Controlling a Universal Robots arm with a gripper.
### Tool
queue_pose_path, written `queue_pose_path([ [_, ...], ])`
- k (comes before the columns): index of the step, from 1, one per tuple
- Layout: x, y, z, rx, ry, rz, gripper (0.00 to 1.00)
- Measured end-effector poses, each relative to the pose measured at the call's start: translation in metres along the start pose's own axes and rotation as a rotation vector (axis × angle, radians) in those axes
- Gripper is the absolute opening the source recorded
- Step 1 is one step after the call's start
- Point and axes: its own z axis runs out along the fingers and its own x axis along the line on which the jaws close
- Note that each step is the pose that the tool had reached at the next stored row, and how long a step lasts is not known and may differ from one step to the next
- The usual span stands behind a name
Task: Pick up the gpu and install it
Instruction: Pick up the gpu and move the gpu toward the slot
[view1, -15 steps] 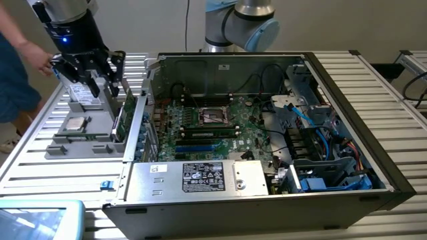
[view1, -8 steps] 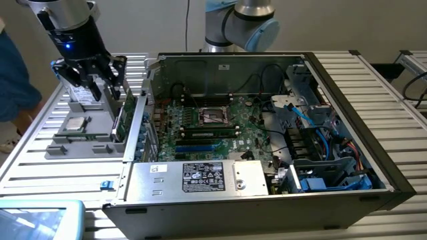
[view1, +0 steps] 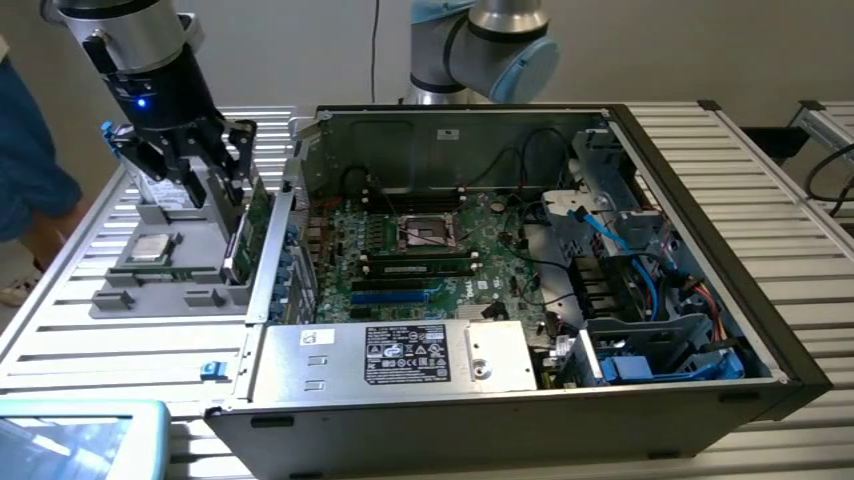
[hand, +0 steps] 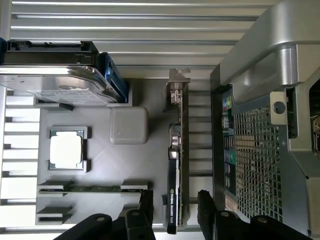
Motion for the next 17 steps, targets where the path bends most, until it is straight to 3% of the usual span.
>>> queue_pose_path([
  [9, 0.000, 0.0008, 0.0125, -0.0005, -0.0006, 0.001, 0.49],
  [11, 0.001, 0.0006, 0.0148, -0.0015, -0.0036, 0.000, 0.49],
  [15, 0.001, 0.0004, 0.0185, -0.0044, -0.0155, 0.000, 0.49],
  [17, 0.001, 0.0002, 0.0204, -0.0044, -0.0163, 0.000, 0.49],
])
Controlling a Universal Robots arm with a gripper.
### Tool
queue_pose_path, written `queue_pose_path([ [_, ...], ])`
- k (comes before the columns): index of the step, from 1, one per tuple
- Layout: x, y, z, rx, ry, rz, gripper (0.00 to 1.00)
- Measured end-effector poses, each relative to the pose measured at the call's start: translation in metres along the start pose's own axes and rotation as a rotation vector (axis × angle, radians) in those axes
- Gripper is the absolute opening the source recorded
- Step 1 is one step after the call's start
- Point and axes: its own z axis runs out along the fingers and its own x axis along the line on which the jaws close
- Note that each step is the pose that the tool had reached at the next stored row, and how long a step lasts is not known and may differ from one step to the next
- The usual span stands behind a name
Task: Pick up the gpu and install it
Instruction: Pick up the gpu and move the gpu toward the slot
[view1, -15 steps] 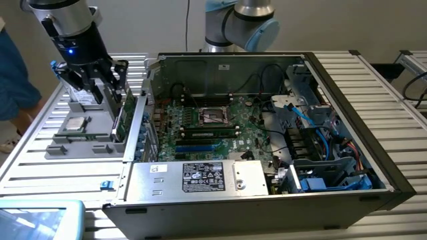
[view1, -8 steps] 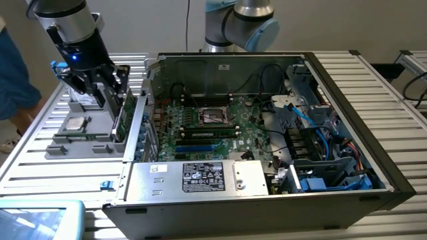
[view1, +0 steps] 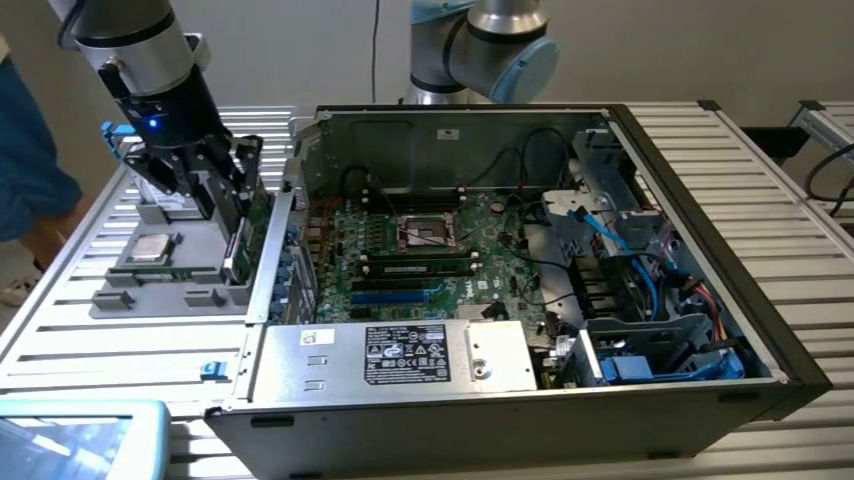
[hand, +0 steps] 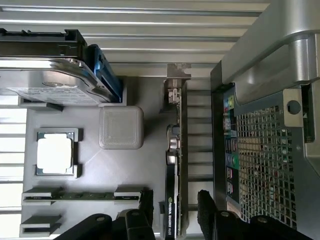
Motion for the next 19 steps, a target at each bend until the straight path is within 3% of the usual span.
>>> queue_pose_path([
  [2, 0.000, -0.0001, 0.0009, 0.0000, -0.0001, 0.000, 0.49],
  [10, 0.005, -0.0007, 0.0116, -0.0023, -0.0105, -0.001, 0.49],
  [12, 0.005, -0.0008, 0.0140, -0.0065, -0.0111, 0.000, 0.49],
  [16, 0.005, -0.0011, 0.0180, -0.0261, -0.0128, 0.004, 0.49],
  [19, 0.006, -0.0016, 0.0234, -0.0264, -0.0134, 0.008, 0.49],
])
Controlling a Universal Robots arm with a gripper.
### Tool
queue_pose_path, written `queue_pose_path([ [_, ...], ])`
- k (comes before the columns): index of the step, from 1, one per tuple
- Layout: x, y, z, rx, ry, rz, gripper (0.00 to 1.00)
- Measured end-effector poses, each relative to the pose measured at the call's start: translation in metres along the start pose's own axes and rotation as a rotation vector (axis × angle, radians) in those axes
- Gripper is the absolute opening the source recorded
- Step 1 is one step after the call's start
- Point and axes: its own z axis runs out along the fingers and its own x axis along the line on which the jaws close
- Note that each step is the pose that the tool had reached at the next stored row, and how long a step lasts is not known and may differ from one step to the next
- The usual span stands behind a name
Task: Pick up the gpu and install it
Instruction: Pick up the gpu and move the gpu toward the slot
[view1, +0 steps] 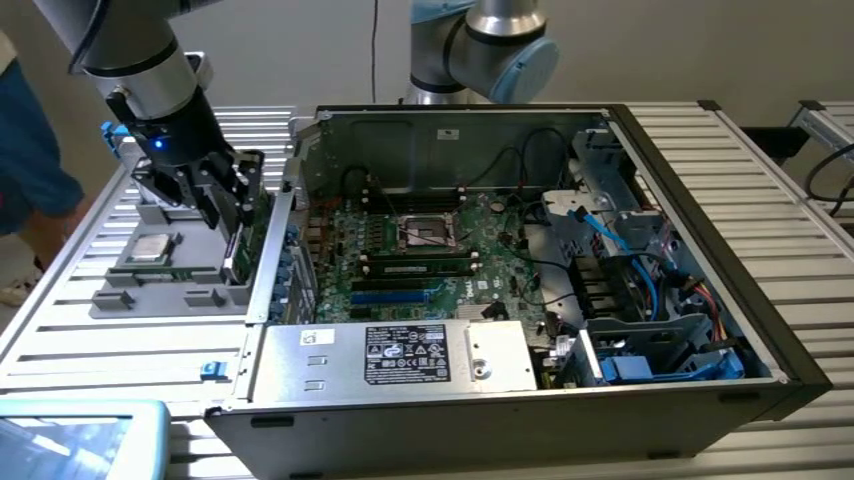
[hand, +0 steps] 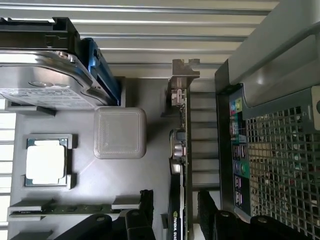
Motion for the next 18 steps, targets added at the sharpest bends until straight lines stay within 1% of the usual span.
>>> queue_pose_path([
  [7, 0.001, -0.0010, 0.0124, 0.0009, -0.0035, 0.015, 0.49],
  [10, 0.001, -0.0006, 0.0164, 0.0024, -0.0047, 0.025, 0.49],
  [11, 0.001, -0.0005, 0.0172, 0.0045, -0.0050, 0.028, 0.49],
  [14, 0.000, 0.0003, 0.0185, 0.0140, -0.0061, 0.033, 0.49],
  [18, 0.000, 0.0008, 0.0205, 0.0144, -0.0062, 0.034, 0.49],
])
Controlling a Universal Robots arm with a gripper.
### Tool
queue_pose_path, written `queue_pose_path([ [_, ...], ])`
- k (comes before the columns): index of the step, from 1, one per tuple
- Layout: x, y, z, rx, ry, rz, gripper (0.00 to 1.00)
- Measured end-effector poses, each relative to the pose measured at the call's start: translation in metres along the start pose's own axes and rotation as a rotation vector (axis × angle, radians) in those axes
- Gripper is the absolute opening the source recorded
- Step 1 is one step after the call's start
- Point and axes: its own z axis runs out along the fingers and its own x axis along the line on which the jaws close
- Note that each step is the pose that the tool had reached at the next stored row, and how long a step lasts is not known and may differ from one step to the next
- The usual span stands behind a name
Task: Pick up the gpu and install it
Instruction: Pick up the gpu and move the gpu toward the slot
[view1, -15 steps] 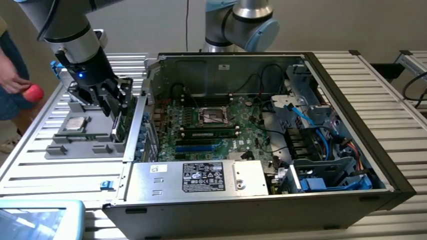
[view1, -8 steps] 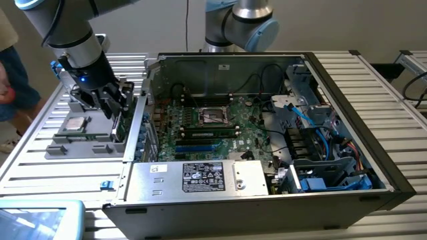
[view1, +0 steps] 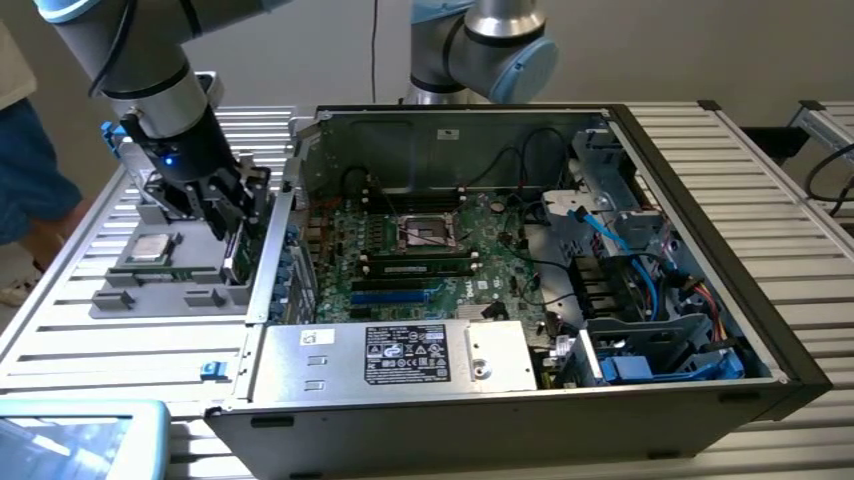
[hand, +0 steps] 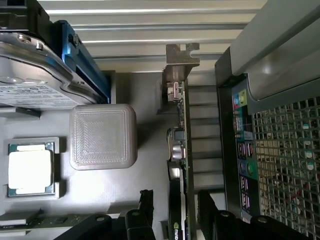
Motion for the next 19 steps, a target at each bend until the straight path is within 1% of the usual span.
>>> queue_pose_path([
  [9, -0.001, 0.0028, 0.0056, 0.0001, -0.0002, 0.001, 0.49],
  [19, -0.001, 0.0046, 0.0144, 0.0004, -0.0005, 0.005, 0.49],
])
